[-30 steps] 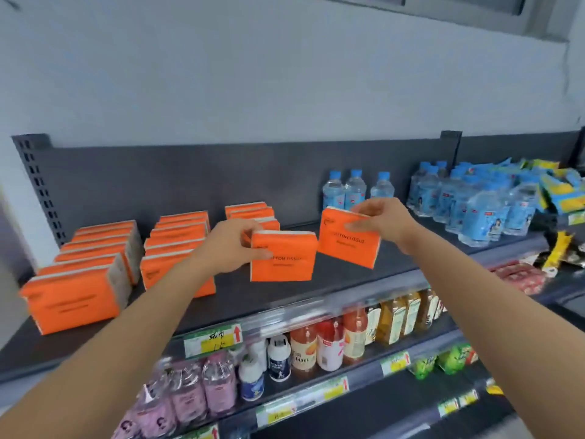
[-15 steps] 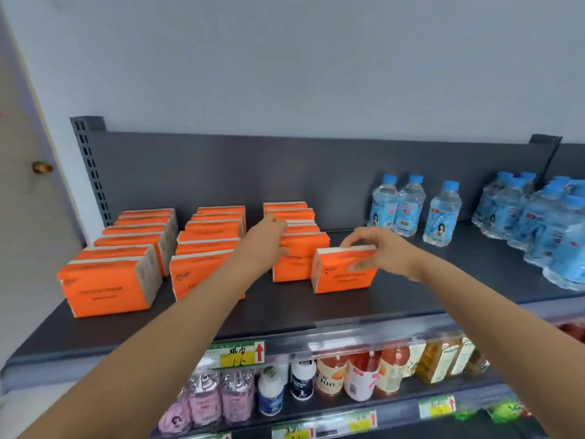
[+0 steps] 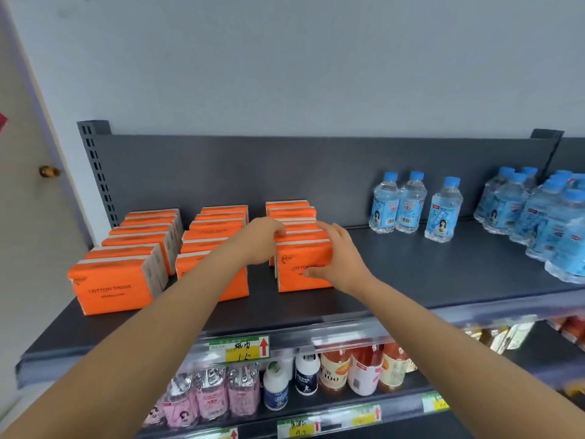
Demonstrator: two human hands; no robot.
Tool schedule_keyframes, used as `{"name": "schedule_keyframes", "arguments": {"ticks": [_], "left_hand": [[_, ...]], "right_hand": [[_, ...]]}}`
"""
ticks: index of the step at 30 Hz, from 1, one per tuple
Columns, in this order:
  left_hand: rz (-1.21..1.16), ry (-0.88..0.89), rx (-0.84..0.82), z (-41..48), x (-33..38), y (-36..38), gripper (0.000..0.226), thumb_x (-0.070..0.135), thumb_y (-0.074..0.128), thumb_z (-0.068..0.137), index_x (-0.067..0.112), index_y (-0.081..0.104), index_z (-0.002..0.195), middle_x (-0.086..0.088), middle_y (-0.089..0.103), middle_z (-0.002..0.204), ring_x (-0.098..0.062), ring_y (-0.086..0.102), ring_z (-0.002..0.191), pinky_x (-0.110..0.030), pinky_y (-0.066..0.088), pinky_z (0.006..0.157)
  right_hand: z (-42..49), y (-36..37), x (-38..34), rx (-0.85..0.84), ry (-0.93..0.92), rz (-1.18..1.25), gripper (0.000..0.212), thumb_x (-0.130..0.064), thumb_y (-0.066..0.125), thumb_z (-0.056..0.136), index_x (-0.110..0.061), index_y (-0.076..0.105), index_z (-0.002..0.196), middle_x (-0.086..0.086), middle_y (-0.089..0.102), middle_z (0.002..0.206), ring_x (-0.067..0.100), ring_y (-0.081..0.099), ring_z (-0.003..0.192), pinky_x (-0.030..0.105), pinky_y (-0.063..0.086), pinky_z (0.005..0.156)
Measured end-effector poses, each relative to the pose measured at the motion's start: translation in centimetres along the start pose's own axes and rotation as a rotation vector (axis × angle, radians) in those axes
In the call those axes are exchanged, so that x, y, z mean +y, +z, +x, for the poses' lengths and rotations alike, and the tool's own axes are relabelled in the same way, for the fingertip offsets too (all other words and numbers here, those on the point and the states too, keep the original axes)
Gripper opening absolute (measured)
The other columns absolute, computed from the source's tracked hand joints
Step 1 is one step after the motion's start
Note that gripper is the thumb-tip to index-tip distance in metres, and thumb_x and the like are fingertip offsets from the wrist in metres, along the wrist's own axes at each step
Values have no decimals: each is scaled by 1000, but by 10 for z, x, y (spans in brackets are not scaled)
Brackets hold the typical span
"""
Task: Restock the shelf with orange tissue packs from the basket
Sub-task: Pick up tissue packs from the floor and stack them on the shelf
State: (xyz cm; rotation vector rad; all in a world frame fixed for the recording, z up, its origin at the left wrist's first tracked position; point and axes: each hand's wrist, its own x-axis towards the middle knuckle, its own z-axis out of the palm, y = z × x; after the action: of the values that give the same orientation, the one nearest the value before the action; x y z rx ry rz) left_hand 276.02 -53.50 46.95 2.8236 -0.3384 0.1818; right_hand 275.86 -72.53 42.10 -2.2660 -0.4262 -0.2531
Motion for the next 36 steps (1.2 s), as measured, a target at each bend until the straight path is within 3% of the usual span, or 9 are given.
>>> {"name": "schedule_keyframes", "arguments": {"ticks": [2,5,9,14,18,21,27,32,36], "left_hand": [[35,9,-4,-5,2,0,48,0,39,92,16,51,136,-6,47,142,-25,49,126,-40,42,104],[133,100,97,-14,10,0,43,13,36,96,14,47,138,-7,48,142,-27,47,127,-41,40,103],[153,271,288,-25,36,8,49,41,40,98,15,46,139,-5,49,144,-24,43,132,-36,32,108],[87,427,263,-40,88,44,59,53,32,98,16,41,143,-7,41,150,-23,37,138,-40,26,114],[67,577,189,-69,140,91,69,61,31,94,17,37,146,-6,37,152,-24,34,140,-41,24,115],[109,662,130,-88,176,127,63,58,28,96,19,37,144,-5,38,151,-23,36,137,-40,26,113],[129,726,-76,-114,244,220,69,62,23,95,19,29,149,-4,28,157,-23,28,142,-40,26,115],[109,690,-249,-147,291,308,81,71,24,89,18,22,151,-7,23,158,-23,25,144,-38,26,114],[130,620,-387,-173,307,383,77,67,34,90,18,27,150,-8,27,157,-23,31,141,-37,30,111]], "right_hand": [[-7,-5,0,-7,35,-6,105,-32,87,64,-29,23,147,5,15,157,19,6,148,40,22,115],[-22,-21,4,17,143,-74,109,-54,79,65,-29,16,150,6,7,160,23,8,148,45,22,115],[-55,-49,17,184,189,-418,99,-73,55,74,-25,16,151,6,14,160,26,7,148,53,18,117],[-129,-83,50,368,285,-758,84,-73,28,86,-25,11,152,5,0,162,26,-5,148,53,8,119],[-214,-110,89,460,479,-816,84,-74,27,86,-27,6,152,7,-10,161,30,-8,148,58,10,116],[-281,-115,122,495,672,-757,84,-74,31,85,-27,7,152,7,-11,161,30,-7,148,60,15,114],[-404,-115,197,335,1012,-689,82,-69,42,85,-26,14,150,8,-9,160,31,-2,147,59,21,112],[-473,-114,251,163,1163,-580,82,-64,51,84,-23,19,147,8,-5,160,31,6,146,55,29,110],[-507,-104,299,53,1205,-513,83,-58,60,81,-21,22,145,9,0,159,33,15,143,54,38,104]]}}
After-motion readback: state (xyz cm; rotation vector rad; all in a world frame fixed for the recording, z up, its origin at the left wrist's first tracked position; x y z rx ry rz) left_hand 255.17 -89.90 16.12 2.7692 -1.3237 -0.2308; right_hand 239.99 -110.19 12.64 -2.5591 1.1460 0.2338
